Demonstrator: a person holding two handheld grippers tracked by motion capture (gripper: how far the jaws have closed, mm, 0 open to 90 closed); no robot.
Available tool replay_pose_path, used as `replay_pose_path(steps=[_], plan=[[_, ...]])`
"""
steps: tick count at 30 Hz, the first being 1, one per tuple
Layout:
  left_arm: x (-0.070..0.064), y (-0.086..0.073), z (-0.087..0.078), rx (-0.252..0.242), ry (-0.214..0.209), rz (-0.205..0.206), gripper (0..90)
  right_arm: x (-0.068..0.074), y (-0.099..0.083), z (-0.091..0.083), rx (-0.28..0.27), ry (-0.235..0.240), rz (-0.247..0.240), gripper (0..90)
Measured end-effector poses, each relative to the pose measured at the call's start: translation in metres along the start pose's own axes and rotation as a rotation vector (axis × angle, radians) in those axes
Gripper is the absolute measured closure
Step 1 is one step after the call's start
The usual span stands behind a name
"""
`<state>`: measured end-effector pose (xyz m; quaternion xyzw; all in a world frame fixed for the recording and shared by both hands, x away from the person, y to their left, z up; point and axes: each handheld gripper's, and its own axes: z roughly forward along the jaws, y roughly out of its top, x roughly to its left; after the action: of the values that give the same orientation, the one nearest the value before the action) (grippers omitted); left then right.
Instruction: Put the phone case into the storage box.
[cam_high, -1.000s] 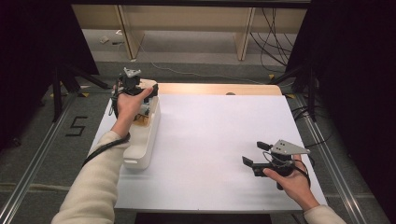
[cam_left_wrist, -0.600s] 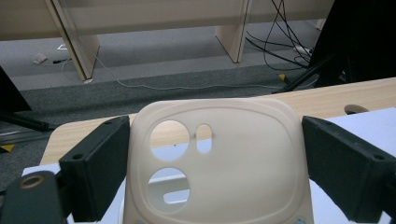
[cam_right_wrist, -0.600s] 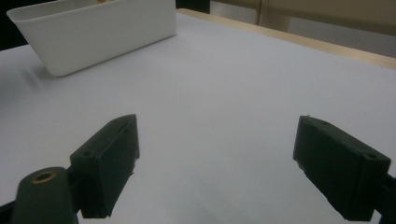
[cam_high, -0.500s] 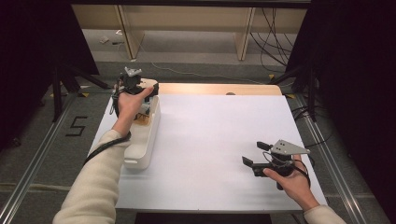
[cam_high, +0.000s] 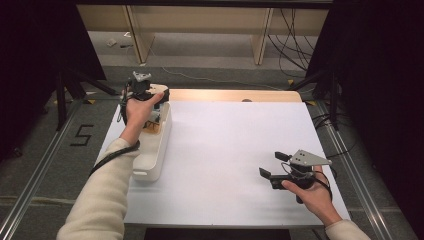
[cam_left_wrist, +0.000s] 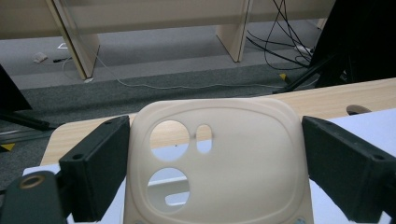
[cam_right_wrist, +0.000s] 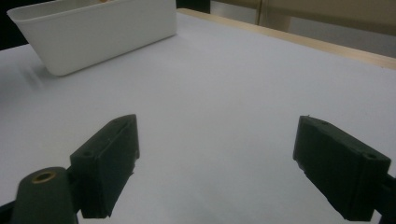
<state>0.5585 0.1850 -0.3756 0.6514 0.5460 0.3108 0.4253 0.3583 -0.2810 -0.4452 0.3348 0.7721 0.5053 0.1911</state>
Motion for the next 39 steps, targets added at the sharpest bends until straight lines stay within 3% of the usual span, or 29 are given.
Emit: replay_pose_path(steps=[39], plan=[[-0.004, 0.005, 0.011, 0.019, -0.003, -0.002, 10.7, 0.0, 0.0, 0.0, -0.002, 0.001, 0.002, 15.4]])
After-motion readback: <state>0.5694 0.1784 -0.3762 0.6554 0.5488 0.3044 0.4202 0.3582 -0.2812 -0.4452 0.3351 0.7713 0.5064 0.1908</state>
